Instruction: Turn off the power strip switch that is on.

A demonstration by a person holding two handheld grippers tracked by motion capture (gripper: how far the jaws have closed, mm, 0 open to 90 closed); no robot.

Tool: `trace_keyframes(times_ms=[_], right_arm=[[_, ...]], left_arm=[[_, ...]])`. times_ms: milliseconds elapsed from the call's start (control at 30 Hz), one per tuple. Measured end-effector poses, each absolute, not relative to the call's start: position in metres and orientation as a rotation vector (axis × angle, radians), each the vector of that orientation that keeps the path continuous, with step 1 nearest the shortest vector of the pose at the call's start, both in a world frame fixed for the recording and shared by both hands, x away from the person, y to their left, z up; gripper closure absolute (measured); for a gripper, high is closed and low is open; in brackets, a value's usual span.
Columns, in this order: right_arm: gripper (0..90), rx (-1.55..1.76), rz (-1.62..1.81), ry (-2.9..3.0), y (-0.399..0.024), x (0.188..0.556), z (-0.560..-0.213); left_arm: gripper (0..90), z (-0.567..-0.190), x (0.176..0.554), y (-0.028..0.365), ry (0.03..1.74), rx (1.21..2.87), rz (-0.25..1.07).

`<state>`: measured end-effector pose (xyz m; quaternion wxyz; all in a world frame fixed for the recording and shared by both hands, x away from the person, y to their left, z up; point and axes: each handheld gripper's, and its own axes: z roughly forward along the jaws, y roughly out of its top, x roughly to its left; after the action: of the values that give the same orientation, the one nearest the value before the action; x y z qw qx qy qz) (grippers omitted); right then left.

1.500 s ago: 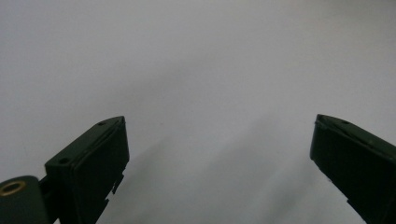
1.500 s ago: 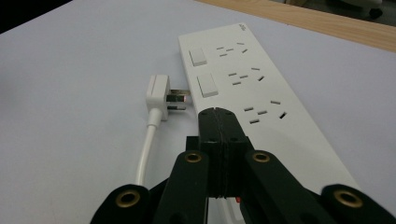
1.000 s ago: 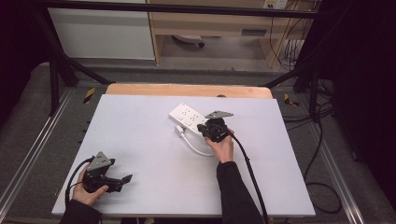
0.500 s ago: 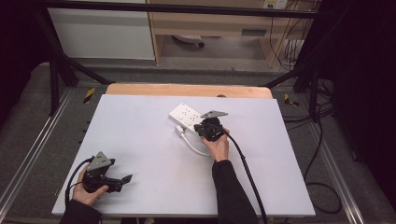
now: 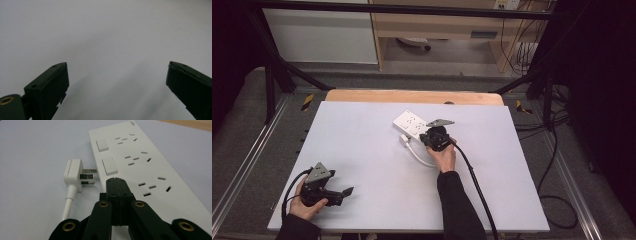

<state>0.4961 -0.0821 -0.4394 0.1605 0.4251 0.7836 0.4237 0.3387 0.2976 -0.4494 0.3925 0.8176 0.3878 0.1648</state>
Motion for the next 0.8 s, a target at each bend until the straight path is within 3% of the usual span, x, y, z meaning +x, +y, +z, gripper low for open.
trace_keyframes(times_ms=[800], right_arm=[[90.0,1.195,1.213,2.225,-0.0795,0.4975,-0.4404]], left_arm=[[4.3,-0.4492,0.3389,0.2972,0.983,2.076,0.420]])
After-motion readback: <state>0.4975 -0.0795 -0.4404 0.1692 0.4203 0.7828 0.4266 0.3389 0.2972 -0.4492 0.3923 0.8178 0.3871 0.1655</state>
